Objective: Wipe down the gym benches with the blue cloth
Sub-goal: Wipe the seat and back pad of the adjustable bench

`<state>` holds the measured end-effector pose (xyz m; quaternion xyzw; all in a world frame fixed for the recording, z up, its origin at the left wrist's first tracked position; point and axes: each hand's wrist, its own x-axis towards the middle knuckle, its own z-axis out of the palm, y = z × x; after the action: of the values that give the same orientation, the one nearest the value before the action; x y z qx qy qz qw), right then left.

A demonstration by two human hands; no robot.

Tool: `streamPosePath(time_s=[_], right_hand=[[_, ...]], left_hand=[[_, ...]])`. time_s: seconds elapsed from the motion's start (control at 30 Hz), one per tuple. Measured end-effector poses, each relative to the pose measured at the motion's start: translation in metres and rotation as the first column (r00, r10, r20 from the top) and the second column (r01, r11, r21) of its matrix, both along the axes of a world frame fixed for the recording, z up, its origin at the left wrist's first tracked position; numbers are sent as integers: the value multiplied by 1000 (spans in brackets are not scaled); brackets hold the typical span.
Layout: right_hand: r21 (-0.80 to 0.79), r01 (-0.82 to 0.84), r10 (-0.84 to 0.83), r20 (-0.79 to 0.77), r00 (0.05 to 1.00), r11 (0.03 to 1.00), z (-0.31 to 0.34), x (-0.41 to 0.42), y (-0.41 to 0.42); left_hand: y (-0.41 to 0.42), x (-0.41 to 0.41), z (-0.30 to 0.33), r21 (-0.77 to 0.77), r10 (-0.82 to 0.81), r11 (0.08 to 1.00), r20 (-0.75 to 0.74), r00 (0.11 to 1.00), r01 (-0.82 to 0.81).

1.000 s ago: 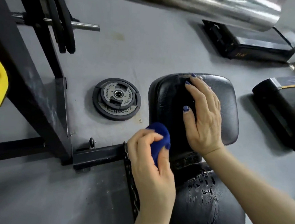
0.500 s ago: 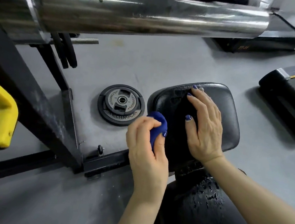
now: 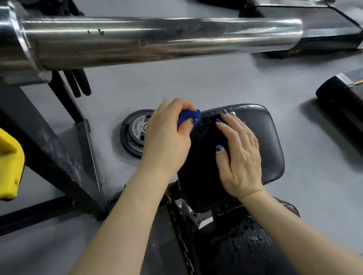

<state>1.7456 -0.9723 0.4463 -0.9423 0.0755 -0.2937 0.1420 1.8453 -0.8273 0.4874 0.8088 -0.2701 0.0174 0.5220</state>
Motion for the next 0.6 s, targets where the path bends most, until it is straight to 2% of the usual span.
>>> streamPosePath(time_s=[0.27, 0.43, 0.6], right_hand=[[15, 6, -6, 5, 1000, 1000, 0, 0, -1], [7, -3, 2, 21, 1000, 1000, -2, -1, -1], [3, -10, 10, 80, 997, 1000, -8, -1, -1]], left_hand=[[3, -12, -9, 21, 3, 1000, 186, 982, -7], [17, -59, -44, -109, 118, 990, 269, 956, -91], [21, -89, -60, -68, 111, 993, 318, 941, -94]])
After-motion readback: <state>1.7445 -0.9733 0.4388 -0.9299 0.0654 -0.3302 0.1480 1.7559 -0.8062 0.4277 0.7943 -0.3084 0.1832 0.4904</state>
